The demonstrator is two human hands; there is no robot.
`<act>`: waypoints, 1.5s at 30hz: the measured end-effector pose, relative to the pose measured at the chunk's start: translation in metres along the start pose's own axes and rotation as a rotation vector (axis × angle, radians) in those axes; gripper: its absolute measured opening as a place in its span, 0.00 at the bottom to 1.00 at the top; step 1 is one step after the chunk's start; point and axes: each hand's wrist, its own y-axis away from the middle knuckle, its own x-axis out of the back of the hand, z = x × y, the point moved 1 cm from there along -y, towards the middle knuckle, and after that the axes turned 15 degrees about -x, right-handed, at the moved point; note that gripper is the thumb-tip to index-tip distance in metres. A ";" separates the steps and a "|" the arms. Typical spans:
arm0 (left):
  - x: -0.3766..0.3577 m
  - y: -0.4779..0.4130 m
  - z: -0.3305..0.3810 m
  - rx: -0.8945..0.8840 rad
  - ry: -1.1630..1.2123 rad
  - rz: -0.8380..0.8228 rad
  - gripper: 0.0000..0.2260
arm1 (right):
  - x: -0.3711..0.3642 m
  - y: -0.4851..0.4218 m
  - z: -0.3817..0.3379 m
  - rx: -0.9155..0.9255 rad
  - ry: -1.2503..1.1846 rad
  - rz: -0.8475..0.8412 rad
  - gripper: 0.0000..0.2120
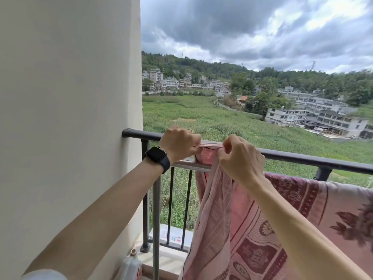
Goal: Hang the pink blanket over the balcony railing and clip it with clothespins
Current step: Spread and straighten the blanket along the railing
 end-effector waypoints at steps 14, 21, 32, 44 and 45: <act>0.050 0.011 -0.052 0.369 -0.132 -0.052 0.13 | -0.019 -0.012 -0.047 0.098 -0.042 0.060 0.02; 0.010 0.040 -0.064 0.123 -0.143 -0.425 0.07 | -0.043 -0.012 -0.055 0.020 -0.007 -0.177 0.01; -0.022 0.080 -0.046 0.709 0.301 -0.230 0.12 | -0.053 0.003 -0.054 0.020 -0.061 -0.344 0.05; -0.040 0.120 -0.017 0.922 0.773 0.212 0.11 | -0.053 0.035 -0.013 0.191 -0.230 -0.542 0.11; -0.040 0.119 -0.012 0.965 0.788 0.247 0.10 | -0.052 0.034 -0.006 0.233 -0.228 -0.543 0.13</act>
